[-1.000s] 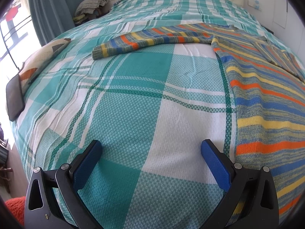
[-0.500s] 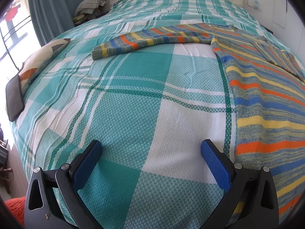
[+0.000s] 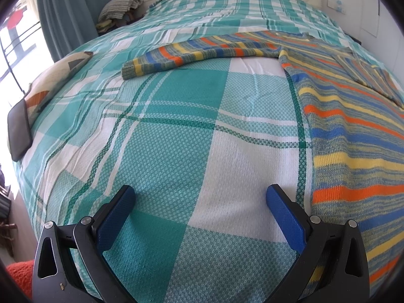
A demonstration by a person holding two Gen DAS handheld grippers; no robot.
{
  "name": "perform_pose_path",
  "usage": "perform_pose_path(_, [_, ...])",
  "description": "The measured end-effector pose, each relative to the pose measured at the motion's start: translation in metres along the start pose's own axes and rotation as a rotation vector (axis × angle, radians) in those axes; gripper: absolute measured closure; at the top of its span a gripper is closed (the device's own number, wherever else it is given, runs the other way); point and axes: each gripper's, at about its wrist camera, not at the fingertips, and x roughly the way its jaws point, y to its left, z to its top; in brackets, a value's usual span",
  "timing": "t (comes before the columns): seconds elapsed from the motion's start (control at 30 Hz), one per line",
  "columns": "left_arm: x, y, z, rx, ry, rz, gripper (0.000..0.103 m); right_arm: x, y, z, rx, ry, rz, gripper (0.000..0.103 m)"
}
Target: Fold small clothes
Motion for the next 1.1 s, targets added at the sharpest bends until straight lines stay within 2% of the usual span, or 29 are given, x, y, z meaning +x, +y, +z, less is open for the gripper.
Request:
perform_pose_path(0.1, [0.0, 0.0, 0.0, 0.0, 0.0, 0.003, 0.0, -0.013, -0.002, -0.02, 0.027, -0.087, -0.035, 0.094])
perform_pose_path(0.13, [0.0, 0.0, 0.0, -0.001, 0.0, 0.004, 0.0, -0.02, 0.0, -0.026, 0.028, -0.129, -0.05, 0.091])
perform_pose_path(0.2, [0.0, 0.0, 0.001, -0.003, 0.0, 0.006, 0.0, -0.032, 0.003, -0.039, 0.024, -0.217, -0.096, 0.066])
perform_pose_path(0.23, [0.0, 0.0, 0.001, -0.004, 0.0, 0.006, 0.0, -0.036, 0.006, -0.043, 0.025, -0.251, -0.116, 0.047])
perform_pose_path(0.27, [0.0, 0.0, 0.001, -0.003, 0.0, 0.006, 0.0, -0.039, 0.006, -0.046, 0.027, -0.273, -0.121, 0.043])
perform_pose_path(0.47, [0.001, 0.0, 0.001, -0.003, -0.001, 0.003, 0.0, -0.042, 0.016, -0.04, -0.022, -0.332, -0.134, 0.043])
perform_pose_path(0.7, [0.001, 0.001, 0.001, -0.004, -0.001, 0.004, 0.0, -0.031, 0.017, -0.043, -0.026, -0.303, -0.118, 0.043])
perform_pose_path(1.1, [0.001, 0.001, 0.001, -0.004, -0.002, 0.004, 0.0, -0.03, 0.016, -0.044, -0.024, -0.306, -0.115, 0.043])
